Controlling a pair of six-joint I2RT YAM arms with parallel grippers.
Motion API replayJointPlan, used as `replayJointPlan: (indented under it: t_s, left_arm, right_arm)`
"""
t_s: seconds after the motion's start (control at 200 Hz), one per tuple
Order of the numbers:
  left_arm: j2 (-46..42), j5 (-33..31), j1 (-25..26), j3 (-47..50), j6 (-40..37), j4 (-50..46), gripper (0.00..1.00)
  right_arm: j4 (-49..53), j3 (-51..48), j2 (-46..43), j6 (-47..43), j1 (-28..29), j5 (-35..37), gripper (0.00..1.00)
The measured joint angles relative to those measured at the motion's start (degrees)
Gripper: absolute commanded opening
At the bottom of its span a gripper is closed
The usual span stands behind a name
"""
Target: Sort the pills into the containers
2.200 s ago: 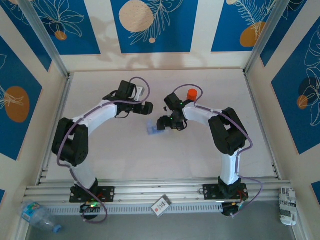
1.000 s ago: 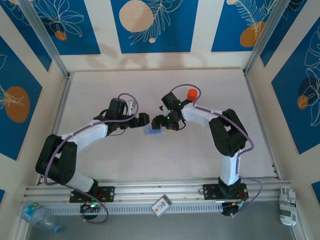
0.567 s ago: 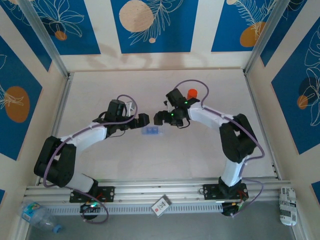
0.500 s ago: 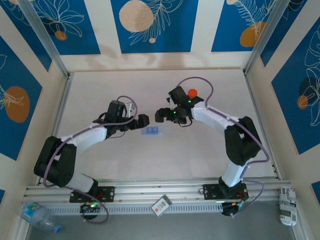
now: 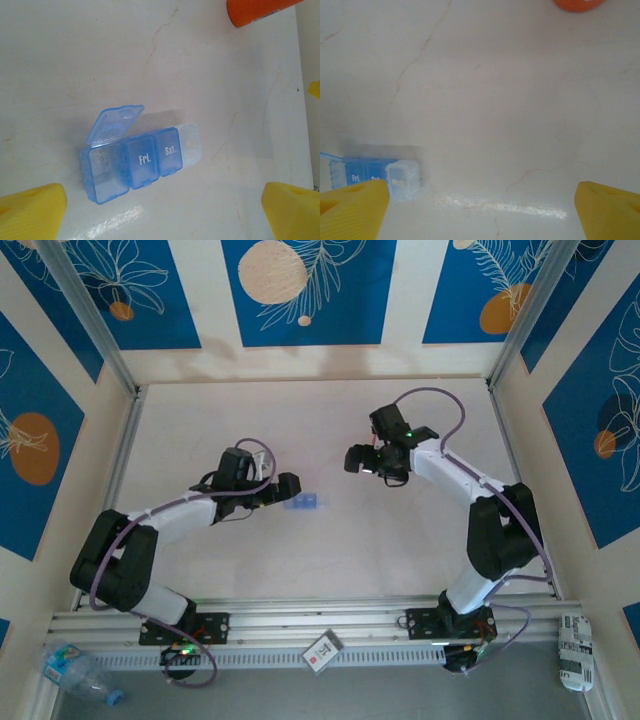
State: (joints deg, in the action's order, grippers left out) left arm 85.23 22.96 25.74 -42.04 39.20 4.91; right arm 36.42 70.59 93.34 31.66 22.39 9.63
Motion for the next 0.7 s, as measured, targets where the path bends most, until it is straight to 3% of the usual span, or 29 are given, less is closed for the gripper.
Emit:
replayJointPlan:
  t_s: [0.225, 0.7]
  left_arm:
    - [2.2, -0.7, 0.7, 0.0, 0.3, 0.7, 1.00]
    - [7.5, -0.6, 2.7, -1.7, 1.2, 2.4, 1.00]
  right_arm:
    - [-3.0, -5.4, -3.9, 2.6, -9.2, -6.8, 0.99]
    - [-4.8, -12.1, -11.8, 3.9, -10.8, -8.3, 0.99]
